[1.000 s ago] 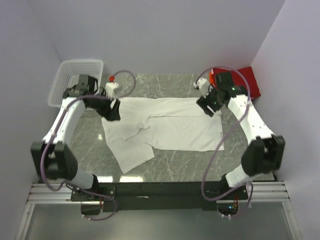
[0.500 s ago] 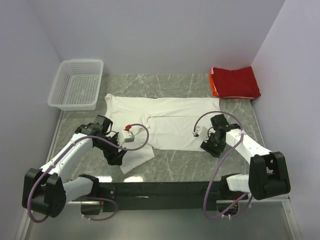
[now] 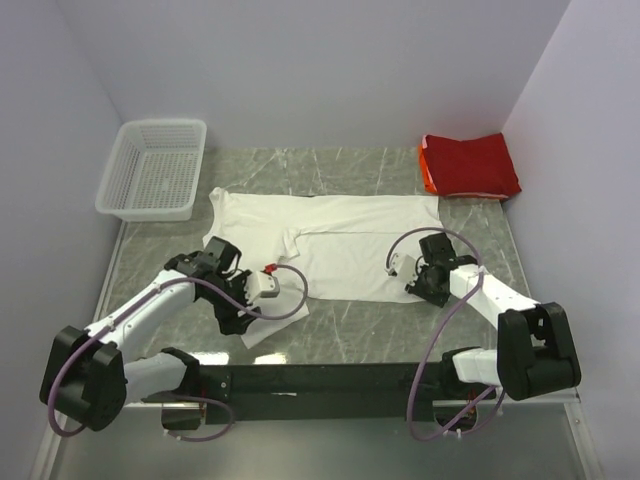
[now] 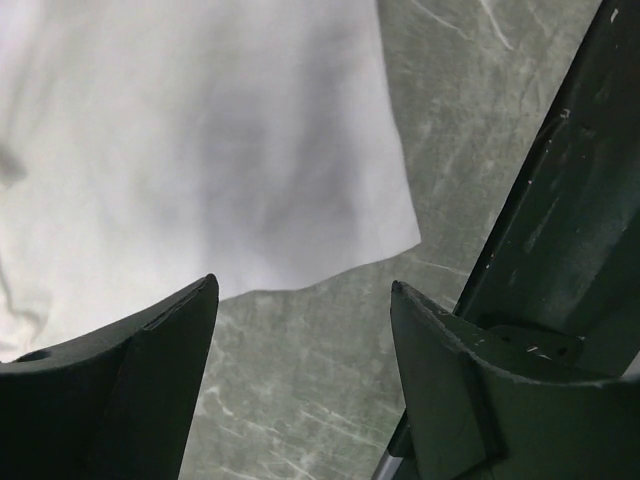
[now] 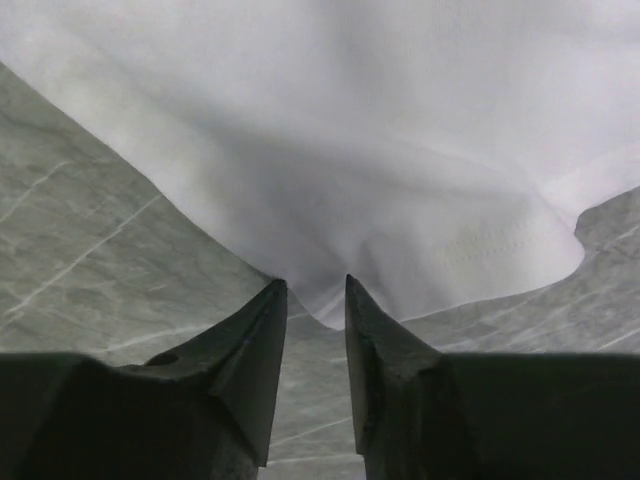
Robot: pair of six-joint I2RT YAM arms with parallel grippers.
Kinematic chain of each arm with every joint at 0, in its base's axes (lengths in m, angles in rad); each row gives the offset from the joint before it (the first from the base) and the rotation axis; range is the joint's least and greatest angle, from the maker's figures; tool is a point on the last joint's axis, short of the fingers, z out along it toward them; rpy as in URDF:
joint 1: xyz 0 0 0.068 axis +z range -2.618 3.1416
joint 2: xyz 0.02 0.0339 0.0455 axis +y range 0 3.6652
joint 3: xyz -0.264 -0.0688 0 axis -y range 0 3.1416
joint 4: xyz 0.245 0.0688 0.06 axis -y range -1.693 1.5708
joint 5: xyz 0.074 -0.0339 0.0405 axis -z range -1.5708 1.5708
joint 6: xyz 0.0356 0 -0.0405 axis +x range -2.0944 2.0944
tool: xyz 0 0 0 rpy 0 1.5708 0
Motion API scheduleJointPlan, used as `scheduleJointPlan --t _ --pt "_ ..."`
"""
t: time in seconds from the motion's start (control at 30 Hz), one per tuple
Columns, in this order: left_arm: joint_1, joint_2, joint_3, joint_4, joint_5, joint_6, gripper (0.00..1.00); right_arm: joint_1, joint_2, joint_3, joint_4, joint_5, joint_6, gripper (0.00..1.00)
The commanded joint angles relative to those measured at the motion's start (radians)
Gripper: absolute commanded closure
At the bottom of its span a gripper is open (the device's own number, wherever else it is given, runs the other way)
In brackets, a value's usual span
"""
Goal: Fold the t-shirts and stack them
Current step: Fold the tshirt
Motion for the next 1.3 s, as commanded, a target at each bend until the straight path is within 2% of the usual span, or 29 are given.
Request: scheduleJointPlan --t 0.0,0.07,0.1,0.2,0.27,0.4,0.43,0.5,0.53,0.57,0.67,0.87,0.97,1.07,1.13,1.2,1.27 --pt "-0.082 0.014 -0.023 0.042 -0.05 0.03 0.24 0.01 0.038 -0.035 0.025 0.024 0.015 0.71" --pt "-0.119 0.013 -0.052 0.066 -0.096 0.019 0.25 0.016 0.043 -0.027 0.018 0.024 0.03 0.78" --pt "-0.141 0.011 -0.063 0.081 -0.121 0.008 0.25 0.016 0.049 -0.024 0.007 0.023 0.036 0.86" --pt "-0.231 0.028 -0.098 0.14 -0.213 -0.05 0.27 0.016 0.058 -0.001 -0.013 0.018 0.059 1.0" --pt "-0.292 0.045 -0.114 0.17 -0.245 -0.079 0.28 0.017 0.06 0.005 -0.015 0.016 0.07 1.0" --pt "-0.345 0.082 -0.144 0.233 -0.308 -0.116 0.33 0.017 0.061 0.016 -0.021 0.009 0.072 1.0" --pt "-0.348 0.091 -0.149 0.247 -0.317 -0.125 0.37 0.017 0.06 0.019 -0.024 0.004 0.07 1.0" --pt "-0.351 0.108 -0.148 0.247 -0.322 -0.141 0.57 0.017 0.057 0.027 -0.041 -0.01 0.068 1.0" --pt "-0.351 0.106 -0.137 0.24 -0.325 -0.145 0.68 0.016 0.052 0.036 -0.05 -0.014 0.067 1.0" --pt "-0.351 0.1 -0.126 0.227 -0.32 -0.147 0.86 0.017 0.046 0.039 -0.055 -0.016 0.067 1.0" --pt "-0.351 0.036 -0.063 0.123 -0.288 -0.141 0.99 0.014 0.012 0.06 -0.094 -0.016 0.059 1.0" --pt "-0.349 -0.093 0.061 -0.117 -0.216 -0.127 1.0 -0.012 -0.098 0.044 -0.194 -0.043 0.016 1.0" --pt "-0.334 -0.153 0.11 -0.181 -0.21 -0.125 1.0 -0.02 -0.173 0.033 -0.254 -0.051 -0.002 1.0" --pt "-0.27 -0.181 0.156 -0.222 -0.207 -0.077 1.0 -0.032 -0.209 0.059 -0.289 -0.059 -0.014 1.0" --pt "-0.187 -0.158 0.199 -0.233 -0.205 -0.038 1.0 -0.046 -0.187 0.109 -0.302 -0.073 -0.019 1.0" --pt "-0.083 -0.107 0.261 -0.238 -0.187 0.023 1.0 -0.073 -0.141 0.18 -0.311 -0.094 -0.024 1.0" --pt "-0.026 -0.035 0.312 -0.235 -0.161 0.06 1.0 -0.092 -0.08 0.229 -0.312 -0.103 -0.033 1.0"
